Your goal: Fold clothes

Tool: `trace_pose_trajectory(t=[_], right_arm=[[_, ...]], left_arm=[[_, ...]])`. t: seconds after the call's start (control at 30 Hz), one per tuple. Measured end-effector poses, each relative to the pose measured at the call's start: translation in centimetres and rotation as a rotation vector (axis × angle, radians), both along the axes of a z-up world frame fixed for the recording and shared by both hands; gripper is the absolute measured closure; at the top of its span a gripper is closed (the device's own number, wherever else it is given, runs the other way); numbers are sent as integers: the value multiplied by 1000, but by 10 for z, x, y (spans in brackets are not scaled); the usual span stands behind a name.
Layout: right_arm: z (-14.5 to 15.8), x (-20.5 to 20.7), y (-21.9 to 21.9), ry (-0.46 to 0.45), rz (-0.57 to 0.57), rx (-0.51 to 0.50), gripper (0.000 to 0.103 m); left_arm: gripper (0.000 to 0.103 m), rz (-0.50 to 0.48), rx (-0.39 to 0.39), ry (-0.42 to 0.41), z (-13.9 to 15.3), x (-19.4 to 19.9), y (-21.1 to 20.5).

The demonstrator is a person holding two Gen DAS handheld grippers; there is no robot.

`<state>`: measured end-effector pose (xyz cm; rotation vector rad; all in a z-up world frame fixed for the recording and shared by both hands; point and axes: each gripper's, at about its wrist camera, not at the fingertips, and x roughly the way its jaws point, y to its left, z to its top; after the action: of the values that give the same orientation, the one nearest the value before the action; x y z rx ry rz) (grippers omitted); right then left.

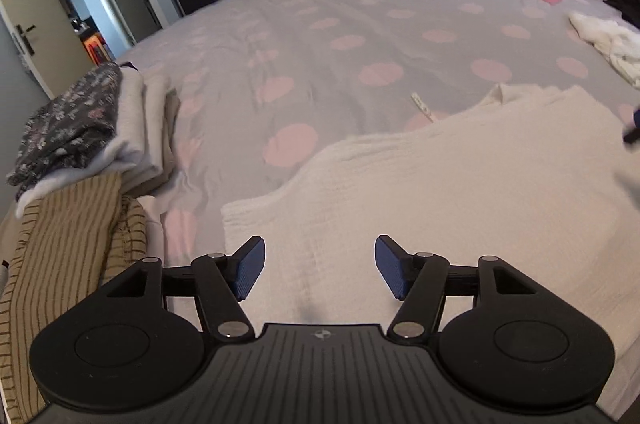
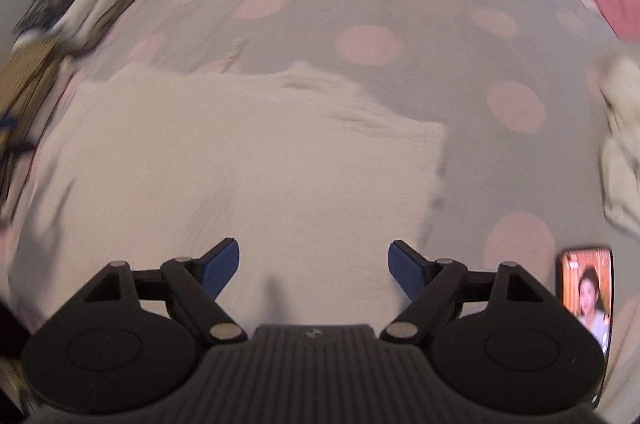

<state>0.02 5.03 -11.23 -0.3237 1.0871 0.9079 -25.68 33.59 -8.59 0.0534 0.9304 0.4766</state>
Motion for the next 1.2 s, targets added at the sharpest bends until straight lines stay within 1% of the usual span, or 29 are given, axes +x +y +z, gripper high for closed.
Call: trace_pose_trajectory(t=[0.03, 0.1, 0.2, 0.27, 0.3, 0.33, 0.37, 0.5, 0.57, 0.67, 0.7, 0.73, 0.8, 0.83, 0.97, 1.07, 1.2], right_arm=[[-2, 11, -4, 22, -50, 11, 19], [-5, 25, -10, 30, -116, 28, 19], [-13, 38, -16, 32, -181, 38, 21], [-22, 45, -16, 55, -203, 36, 26], [-27, 48, -15, 69, -213, 35, 34], [-32, 52, -15, 85, -227, 33, 40], [-37, 56, -14, 103, -241, 31, 41], [-53, 67, -10, 145, -281, 31, 40], [-56, 66, -6, 136, -279, 29, 42], [-58, 60, -1, 98, -242, 15, 55], [-58, 58, 1, 84, -226, 12, 63], [-57, 57, 1, 86, -213, 22, 75], [-57, 56, 2, 107, -195, 42, 91], [-56, 55, 3, 118, -187, 51, 91], [-33, 45, 4, 93, -166, 99, 92], [-4, 32, 6, 88, -128, 146, 92], [34, 9, 17, 71, -56, 160, 92]], left_arm=[[44, 11, -7, -1, -2, 1, 3], [44, 34, -22, -3, -6, 2, 10], [44, 90, -99, -10, -14, 5, 24], [44, 125, -152, -13, -18, 5, 31], [44, 140, -175, -14, -20, 4, 35], [44, 145, -185, -14, -21, 4, 36], [44, 150, -194, -15, -22, 4, 37], [44, 136, -182, -18, -21, 7, 36], [44, 136, -175, -20, -20, 8, 35], [44, 129, -168, -23, -21, 10, 35], [44, 127, -165, -24, -21, 10, 35], [44, 128, -162, -27, -21, 10, 36], [44, 135, -164, -34, -19, 9, 37], [44, 139, -165, -40, -18, 8, 38], [46, 161, -164, -78, -7, 2, 40], [46, 173, -168, -109, 1, -3, 43], [47, 181, -174, -140, 9, -8, 45]])
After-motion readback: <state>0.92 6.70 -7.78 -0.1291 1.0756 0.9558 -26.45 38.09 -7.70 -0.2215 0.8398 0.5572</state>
